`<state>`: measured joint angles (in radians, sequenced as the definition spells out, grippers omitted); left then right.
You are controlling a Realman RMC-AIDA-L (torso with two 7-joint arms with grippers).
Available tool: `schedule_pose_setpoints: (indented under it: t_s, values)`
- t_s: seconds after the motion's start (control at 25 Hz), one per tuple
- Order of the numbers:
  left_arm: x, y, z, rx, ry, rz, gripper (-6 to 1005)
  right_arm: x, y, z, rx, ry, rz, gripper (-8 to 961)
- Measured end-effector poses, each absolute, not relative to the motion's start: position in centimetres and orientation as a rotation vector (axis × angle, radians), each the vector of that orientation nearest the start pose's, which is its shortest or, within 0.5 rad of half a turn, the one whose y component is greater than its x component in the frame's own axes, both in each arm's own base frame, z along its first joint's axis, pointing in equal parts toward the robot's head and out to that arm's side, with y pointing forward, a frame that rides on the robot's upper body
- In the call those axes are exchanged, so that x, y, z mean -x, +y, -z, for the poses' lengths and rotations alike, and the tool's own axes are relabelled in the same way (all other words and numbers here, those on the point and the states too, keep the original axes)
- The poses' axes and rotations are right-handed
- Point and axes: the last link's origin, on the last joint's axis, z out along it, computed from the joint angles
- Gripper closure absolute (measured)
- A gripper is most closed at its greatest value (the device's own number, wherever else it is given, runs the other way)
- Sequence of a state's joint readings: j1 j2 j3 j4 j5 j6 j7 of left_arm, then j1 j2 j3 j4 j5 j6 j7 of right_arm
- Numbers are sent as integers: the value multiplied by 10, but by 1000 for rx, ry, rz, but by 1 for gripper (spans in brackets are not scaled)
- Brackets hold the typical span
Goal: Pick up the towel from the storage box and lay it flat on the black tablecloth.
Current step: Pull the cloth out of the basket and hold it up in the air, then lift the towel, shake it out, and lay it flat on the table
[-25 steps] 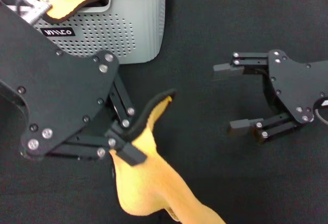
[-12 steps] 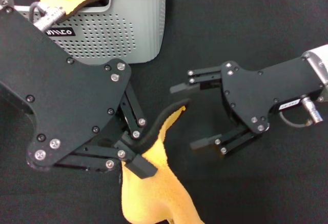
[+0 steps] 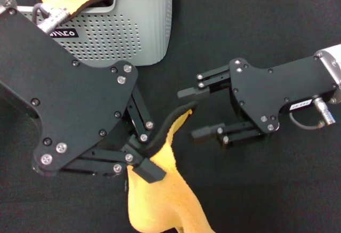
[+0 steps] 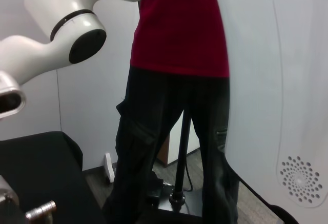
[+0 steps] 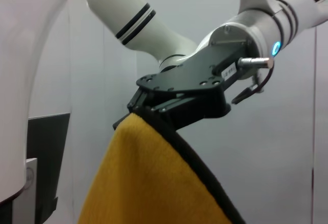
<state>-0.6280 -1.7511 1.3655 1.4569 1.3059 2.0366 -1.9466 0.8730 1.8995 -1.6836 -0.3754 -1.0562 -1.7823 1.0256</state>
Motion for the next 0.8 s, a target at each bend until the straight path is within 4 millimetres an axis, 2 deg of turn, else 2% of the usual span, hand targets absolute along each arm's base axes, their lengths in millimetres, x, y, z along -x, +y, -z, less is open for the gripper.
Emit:
schedule_pose_setpoints:
  t_s: [0.28,0.8]
  values:
    - [75,268,-108,3493,454,549,978,-128,331,13,3156,-299,-1208,581]
    - [77,270,-107,3479,440,562,978,-126,331,23,3154,-335,-1162,801]
